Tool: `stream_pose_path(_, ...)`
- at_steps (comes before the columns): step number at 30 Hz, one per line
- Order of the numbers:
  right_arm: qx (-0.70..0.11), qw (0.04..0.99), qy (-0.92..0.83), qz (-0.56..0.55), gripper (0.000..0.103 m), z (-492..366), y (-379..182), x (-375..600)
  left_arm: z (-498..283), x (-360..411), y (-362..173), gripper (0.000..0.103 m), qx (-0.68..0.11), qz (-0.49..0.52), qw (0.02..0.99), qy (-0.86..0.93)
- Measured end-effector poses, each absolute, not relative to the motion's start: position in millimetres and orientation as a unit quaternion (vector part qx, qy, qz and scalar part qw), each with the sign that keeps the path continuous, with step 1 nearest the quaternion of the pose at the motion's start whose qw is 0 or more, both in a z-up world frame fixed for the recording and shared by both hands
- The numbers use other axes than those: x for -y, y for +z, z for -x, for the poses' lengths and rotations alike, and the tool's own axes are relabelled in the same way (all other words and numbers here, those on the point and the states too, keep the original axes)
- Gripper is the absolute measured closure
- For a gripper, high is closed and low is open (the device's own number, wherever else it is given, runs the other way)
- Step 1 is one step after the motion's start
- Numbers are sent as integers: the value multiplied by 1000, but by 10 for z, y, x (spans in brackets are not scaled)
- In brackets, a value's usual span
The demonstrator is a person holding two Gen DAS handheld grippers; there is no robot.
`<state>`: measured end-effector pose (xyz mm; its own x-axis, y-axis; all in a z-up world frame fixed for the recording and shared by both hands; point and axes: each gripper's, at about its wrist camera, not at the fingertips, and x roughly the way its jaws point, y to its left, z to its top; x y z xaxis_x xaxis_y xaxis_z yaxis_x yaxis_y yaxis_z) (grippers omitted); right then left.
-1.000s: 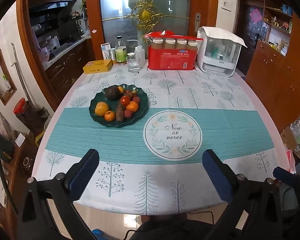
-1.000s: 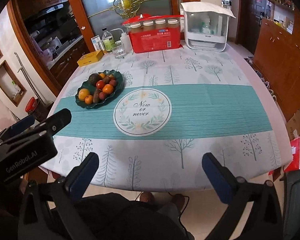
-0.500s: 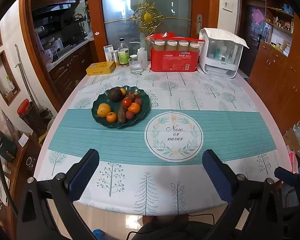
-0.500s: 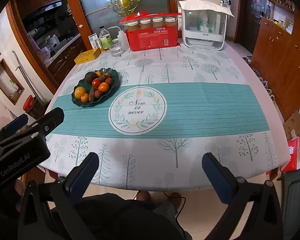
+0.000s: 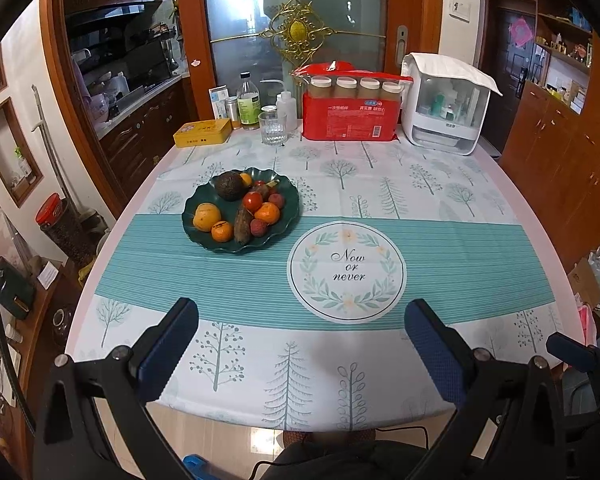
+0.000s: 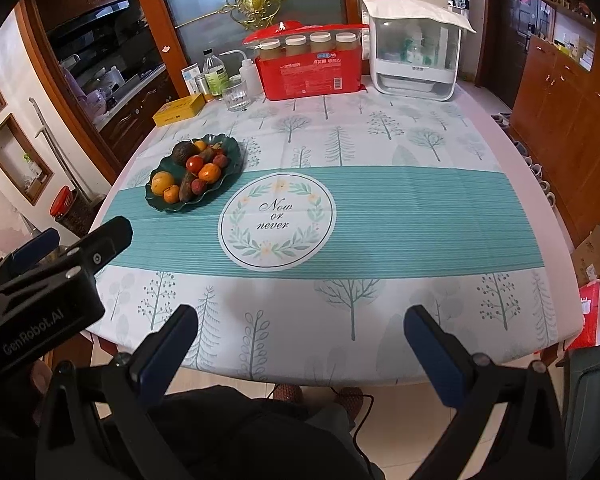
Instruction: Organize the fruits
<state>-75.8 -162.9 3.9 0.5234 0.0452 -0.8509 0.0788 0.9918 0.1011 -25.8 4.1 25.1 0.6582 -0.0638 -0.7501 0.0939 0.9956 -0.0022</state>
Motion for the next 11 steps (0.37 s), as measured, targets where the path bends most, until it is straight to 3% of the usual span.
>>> stream_pose_path(11, -497, 865, 1, -62, 0, 686, -3, 1712, 239, 63, 189, 1, -421, -19, 906, -37)
